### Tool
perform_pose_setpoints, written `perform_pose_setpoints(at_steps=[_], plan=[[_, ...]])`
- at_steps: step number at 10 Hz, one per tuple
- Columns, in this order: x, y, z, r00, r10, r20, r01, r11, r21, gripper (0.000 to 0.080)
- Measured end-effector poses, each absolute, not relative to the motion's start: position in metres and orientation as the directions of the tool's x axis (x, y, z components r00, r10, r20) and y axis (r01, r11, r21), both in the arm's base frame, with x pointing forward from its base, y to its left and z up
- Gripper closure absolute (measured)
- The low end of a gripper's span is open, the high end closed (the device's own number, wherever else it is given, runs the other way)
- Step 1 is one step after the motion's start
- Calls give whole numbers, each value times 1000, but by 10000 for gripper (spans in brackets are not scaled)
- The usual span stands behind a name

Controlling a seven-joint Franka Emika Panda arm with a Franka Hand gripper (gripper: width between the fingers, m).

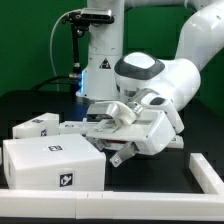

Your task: Assemble cabinet

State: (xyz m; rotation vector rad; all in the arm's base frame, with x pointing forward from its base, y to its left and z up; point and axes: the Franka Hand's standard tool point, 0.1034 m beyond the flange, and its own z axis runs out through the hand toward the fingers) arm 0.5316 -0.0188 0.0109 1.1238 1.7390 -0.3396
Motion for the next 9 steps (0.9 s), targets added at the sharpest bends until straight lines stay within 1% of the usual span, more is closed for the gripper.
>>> perform_pose_setpoints(at_steps=[2, 3, 4, 5, 9], plan=[[532, -19, 11, -72, 527, -847, 807, 529, 261, 407], [532, -19, 11, -72, 527, -847, 807, 529, 261, 407], [532, -19, 11, -72, 528, -846, 807, 530, 261, 590], [532, -19, 11, -72, 527, -847, 807, 529, 261, 620], [531, -19, 11, -72, 527, -847, 807, 529, 261, 620]])
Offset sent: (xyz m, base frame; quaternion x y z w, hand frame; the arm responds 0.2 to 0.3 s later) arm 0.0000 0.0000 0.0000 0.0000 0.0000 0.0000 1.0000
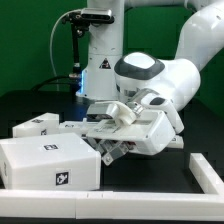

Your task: Assemble cabinet

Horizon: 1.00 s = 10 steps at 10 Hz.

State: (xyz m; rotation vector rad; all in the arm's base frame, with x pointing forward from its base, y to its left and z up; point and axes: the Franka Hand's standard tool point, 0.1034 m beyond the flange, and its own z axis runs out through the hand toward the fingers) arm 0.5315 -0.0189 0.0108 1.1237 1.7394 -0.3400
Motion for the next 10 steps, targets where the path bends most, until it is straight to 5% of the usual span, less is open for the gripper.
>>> perform_pose_setpoints(at_steps=[4, 10], plan=[[529, -13, 15, -63, 526, -848, 815, 518, 261, 620], [532, 8, 118, 62, 527, -848, 828, 448, 339, 620]])
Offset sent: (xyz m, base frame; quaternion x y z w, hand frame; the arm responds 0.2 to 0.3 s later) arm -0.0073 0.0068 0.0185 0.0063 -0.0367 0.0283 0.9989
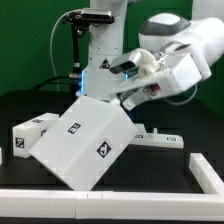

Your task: Assemble cabinet

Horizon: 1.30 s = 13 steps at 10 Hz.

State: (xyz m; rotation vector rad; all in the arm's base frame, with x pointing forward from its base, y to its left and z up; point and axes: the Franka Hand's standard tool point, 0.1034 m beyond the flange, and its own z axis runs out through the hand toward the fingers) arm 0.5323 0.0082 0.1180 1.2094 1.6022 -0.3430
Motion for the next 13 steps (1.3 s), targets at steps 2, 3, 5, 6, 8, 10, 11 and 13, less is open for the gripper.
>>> perform_pose_setpoints(at_steps=[2, 3, 5, 6, 8, 10, 11, 13], plan=[[535, -12, 120, 68, 520, -852, 842, 428, 329, 620], [543, -22, 128, 73, 509, -858, 849, 420, 322, 620], [559, -42, 144, 112, 497, -860, 857, 390, 336, 621], [564, -51, 145, 122, 495, -860, 862, 376, 339, 633], [567, -70, 144, 153, 492, -857, 870, 344, 353, 647], [564, -73, 138, 146, 490, -860, 873, 344, 344, 670], [562, -74, 136, 147, 493, -858, 873, 343, 347, 670], [552, -83, 127, 139, 495, -858, 876, 343, 339, 693]])
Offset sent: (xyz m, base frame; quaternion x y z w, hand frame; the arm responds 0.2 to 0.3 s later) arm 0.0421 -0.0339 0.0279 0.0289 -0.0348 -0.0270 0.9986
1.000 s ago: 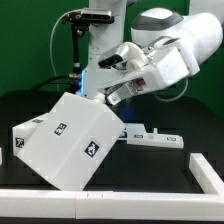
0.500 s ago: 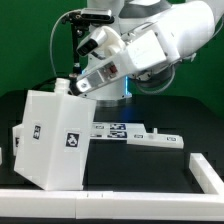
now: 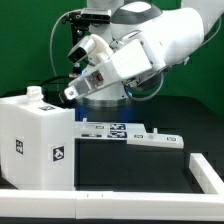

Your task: Assemble cabinet

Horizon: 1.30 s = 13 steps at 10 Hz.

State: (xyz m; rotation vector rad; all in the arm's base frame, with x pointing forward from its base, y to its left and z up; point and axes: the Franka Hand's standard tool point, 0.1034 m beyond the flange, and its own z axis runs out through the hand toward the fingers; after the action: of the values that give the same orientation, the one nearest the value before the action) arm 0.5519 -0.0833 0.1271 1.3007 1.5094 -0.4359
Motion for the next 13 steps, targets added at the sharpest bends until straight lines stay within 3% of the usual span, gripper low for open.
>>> perform_pose_setpoints(at_steps=[2, 4, 5, 6, 7, 8, 9, 11, 13], plan=[[551, -83, 126, 138, 494, -858, 877, 342, 338, 693], [551, -84, 126, 138, 494, -858, 877, 342, 338, 463], [551, -84, 126, 138, 494, -858, 877, 342, 338, 463], [551, -84, 126, 138, 494, -858, 877, 342, 338, 296], [551, -84, 126, 138, 494, -858, 877, 341, 338, 296], [550, -84, 128, 148, 489, -860, 883, 326, 338, 120], [547, -82, 137, 184, 471, -863, 899, 274, 341, 21], [557, -77, 171, 272, 426, -863, 916, 161, 368, 6], [567, -80, 177, 260, 431, -864, 903, 209, 376, 1]])
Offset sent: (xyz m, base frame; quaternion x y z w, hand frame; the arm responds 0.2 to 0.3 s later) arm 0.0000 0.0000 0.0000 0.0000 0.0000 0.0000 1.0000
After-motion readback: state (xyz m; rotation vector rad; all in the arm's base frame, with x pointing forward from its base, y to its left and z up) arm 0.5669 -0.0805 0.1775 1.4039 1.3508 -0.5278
